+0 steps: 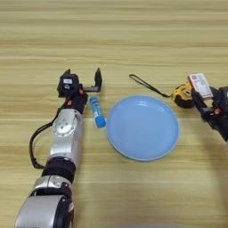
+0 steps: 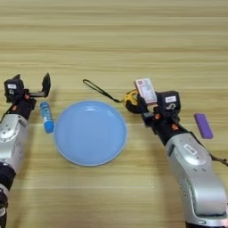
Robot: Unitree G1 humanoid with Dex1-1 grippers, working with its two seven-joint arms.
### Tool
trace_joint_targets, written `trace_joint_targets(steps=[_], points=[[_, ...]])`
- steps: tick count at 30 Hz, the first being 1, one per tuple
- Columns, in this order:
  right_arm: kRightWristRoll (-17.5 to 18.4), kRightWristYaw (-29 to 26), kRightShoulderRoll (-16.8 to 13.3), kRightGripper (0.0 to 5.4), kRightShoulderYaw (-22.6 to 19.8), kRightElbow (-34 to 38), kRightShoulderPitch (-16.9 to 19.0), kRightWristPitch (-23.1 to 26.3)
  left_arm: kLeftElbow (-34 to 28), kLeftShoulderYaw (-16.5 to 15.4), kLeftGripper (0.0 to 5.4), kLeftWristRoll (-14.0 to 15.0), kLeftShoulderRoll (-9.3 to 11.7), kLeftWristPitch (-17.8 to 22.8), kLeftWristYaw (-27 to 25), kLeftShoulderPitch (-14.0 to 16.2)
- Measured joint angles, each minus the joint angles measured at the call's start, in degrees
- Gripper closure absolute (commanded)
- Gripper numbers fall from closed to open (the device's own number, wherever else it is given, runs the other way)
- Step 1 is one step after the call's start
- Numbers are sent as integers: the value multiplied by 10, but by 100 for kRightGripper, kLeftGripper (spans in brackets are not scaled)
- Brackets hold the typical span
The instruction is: Move the objects on the table
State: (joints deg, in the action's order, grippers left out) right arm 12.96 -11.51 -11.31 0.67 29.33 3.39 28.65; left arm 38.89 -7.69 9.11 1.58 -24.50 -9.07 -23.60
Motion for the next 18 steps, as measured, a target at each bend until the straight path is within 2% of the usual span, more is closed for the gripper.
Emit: trace_joint_targets(steps=[3, 9, 14, 18], points=[[-13, 0, 21, 329, 60, -10, -3, 5, 0, 0, 0, 0, 0, 0, 0, 0], [-36, -1, 45, 329, 128, -52, -2, 2, 0, 1, 0, 0, -1, 0, 0, 0], [-50, -1, 63, 329, 164, -99, -3, -11, -1, 1, 0, 0, -2, 0, 0, 0], [-63, -1, 70, 329, 174, -131, -4, -25, -1, 1, 0, 0, -2, 0, 0, 0]])
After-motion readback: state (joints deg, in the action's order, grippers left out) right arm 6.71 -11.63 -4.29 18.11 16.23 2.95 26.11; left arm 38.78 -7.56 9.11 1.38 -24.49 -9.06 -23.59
